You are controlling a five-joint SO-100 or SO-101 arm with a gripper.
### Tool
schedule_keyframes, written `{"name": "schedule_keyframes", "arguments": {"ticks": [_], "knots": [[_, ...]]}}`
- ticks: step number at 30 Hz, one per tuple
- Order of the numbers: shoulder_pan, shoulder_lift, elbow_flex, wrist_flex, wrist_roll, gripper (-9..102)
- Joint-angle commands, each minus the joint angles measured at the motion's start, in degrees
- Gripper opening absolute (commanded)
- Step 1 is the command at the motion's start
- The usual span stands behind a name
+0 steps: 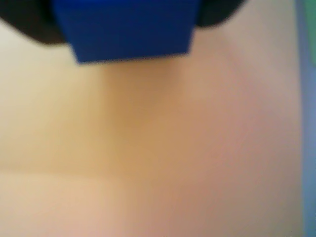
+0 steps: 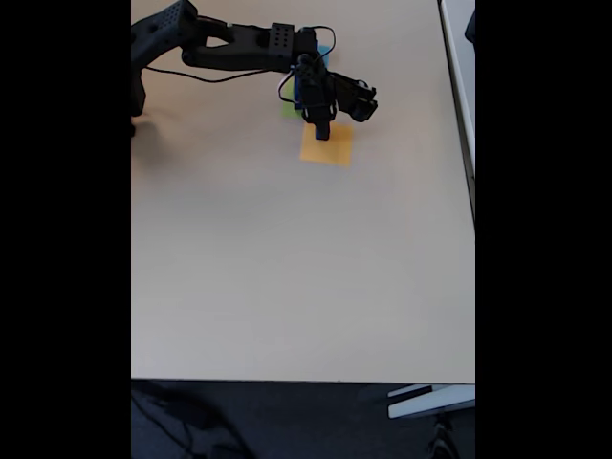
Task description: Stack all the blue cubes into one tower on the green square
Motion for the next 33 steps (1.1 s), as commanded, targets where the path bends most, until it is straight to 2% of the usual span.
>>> {"name": "schedule_keyframes", "arguments": {"ticks": [1,24,33], "knots": [[0.2,1.1,-3.9,-1.1,-0.2,8],[-0.1,1.0,-6.7,-0.6,-2.2,22],[0.2,7.8,-6.9,1.5,-4.6,22]]}}
